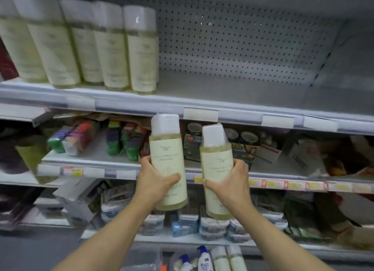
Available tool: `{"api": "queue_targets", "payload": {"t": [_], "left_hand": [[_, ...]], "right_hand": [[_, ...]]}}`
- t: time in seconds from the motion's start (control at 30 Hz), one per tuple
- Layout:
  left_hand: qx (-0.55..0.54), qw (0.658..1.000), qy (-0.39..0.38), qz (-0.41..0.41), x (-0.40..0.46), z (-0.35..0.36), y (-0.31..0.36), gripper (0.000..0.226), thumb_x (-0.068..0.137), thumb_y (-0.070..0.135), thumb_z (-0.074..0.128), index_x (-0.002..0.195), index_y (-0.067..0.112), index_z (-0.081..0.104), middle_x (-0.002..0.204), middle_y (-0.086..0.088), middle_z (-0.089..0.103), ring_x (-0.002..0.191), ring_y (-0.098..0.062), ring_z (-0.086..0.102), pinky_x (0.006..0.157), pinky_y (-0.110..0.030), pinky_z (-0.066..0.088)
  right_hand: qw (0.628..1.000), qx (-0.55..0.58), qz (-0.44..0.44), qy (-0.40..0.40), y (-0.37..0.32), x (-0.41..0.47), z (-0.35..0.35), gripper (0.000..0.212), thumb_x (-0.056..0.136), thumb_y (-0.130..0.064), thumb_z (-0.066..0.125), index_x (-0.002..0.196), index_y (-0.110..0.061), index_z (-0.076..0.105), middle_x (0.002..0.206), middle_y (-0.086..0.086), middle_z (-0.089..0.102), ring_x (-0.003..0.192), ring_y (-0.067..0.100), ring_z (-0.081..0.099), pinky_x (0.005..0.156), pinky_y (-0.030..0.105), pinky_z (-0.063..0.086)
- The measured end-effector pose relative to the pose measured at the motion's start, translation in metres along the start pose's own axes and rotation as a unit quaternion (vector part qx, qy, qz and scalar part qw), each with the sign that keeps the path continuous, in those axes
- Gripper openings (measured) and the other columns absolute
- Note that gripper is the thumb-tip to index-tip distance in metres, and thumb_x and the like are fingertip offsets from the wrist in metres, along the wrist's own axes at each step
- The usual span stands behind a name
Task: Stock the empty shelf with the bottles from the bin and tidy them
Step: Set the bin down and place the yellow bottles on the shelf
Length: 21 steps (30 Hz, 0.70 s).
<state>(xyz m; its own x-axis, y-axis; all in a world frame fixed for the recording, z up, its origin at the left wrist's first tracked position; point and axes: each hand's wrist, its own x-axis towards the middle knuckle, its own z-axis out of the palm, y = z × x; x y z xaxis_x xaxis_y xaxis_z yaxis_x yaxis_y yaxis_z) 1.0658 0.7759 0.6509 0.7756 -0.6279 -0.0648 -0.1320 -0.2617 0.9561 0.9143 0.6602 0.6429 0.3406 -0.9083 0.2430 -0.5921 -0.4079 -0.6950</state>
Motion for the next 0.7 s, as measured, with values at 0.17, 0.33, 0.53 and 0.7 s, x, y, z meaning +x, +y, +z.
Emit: {"api": "queue_targets", "payload": {"t": [0.17,0.33,0.53,0.7], "left_hand": [[0.0,0.999,0.016,0.05,0.011,-0.023,0.049,0.076,0.066,0.015,0.084,0.125,0.013,0.036,0.118,-0.003,0.057,0.107,-0.022,0.058,0.092,-0.043,0.05],[-0.013,0.996,0.046,0.074,0.024,-0.044,0.087,0.074,0.062,0.015,0.086,0.118,0.014,0.037,0.114,-0.003,0.06,0.102,-0.022,0.06,0.091,-0.045,0.051],[-0.023,0.992,0.067,0.1,0.039,-0.069,0.119,0.072,0.064,0.01,0.085,0.117,0.014,0.036,0.113,-0.002,0.058,0.106,-0.022,0.058,0.091,-0.045,0.051],[-0.034,0.99,0.086,0.109,0.058,-0.082,0.137,0.074,0.062,0.007,0.085,0.116,0.015,0.035,0.112,-0.001,0.057,0.106,-0.021,0.059,0.091,-0.046,0.051]], "right_hand": [[1.0,0.012,-0.018,0.022,-0.047,0.025,-0.029,0.08,0.055,-0.038,0.087,0.112,-0.018,0.034,0.107,-0.003,0.034,0.105,0.013,0.039,0.085,0.031,0.043],[0.998,0.041,-0.027,0.031,-0.094,0.055,-0.044,0.081,0.054,-0.039,0.088,0.111,-0.017,0.034,0.109,-0.001,0.04,0.106,0.018,0.045,0.086,0.037,0.047],[0.994,0.089,-0.058,0.021,-0.143,0.094,-0.046,0.084,0.056,-0.036,0.088,0.119,-0.015,0.036,0.113,0.0,0.042,0.105,0.016,0.047,0.083,0.033,0.047],[0.99,0.114,-0.081,0.008,-0.179,0.133,-0.038,0.082,0.057,-0.035,0.088,0.119,-0.013,0.038,0.113,0.0,0.044,0.101,0.017,0.048,0.08,0.033,0.046]]}}
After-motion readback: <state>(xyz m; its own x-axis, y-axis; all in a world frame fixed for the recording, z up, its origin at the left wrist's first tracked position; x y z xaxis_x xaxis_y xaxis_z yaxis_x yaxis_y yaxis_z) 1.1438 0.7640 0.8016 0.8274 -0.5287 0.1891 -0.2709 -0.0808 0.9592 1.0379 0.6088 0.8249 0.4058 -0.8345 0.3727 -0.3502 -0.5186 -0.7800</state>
